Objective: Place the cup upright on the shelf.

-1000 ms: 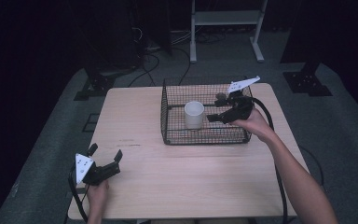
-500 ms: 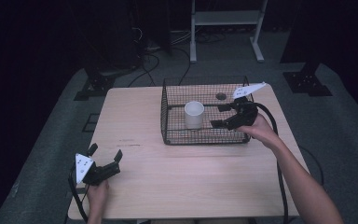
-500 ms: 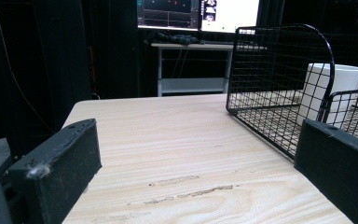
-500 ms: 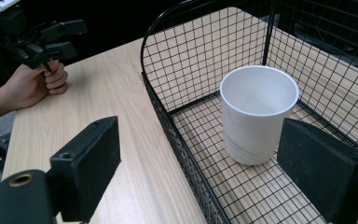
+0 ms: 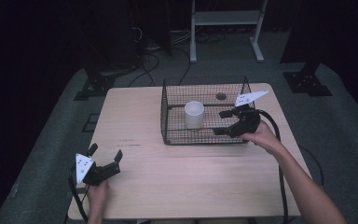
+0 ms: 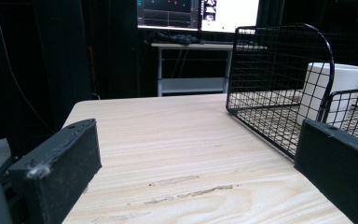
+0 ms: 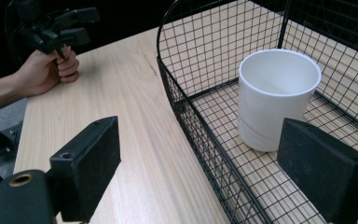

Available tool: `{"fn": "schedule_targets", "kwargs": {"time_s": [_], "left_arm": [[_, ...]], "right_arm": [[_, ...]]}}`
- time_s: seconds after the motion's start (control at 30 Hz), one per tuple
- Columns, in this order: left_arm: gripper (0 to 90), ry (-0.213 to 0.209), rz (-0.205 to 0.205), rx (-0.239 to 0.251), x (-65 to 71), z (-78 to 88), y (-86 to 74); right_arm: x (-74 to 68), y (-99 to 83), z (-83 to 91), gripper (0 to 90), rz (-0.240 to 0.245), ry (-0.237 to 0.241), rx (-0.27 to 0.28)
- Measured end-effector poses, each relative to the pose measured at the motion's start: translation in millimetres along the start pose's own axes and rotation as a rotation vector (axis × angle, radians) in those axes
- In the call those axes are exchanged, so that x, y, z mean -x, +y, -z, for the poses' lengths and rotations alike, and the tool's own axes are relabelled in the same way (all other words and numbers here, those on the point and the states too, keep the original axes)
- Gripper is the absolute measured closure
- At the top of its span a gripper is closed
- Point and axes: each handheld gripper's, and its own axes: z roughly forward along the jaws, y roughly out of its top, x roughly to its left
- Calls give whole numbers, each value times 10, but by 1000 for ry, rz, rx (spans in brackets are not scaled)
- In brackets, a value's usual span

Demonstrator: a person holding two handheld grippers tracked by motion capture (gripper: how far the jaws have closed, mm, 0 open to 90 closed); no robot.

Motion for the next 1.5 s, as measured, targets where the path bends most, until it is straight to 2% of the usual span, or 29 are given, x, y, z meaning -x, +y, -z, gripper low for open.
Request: {"fn": "schedule_targets", "kwargs": {"time_s": [0.37,0.93,1.07,1.2,1.5], "left_arm": [[0,0,2,0,-4,1,0],[0,1,3,0,-5,2,0],[0,0,4,0,-7,4,0],[0,0,4,0,-8,4,0],[0,0,4,0,-5,4,0]], "right_arm": [[-79,-110,2,124,3,18,-5],[-163,-336,71,124,-4,20,-19],[-175,-414,126,124,-12,12,-8],[-201,-485,214,126,-23,6,27],[-229,-613,346,126,-36,-12,35]]}}
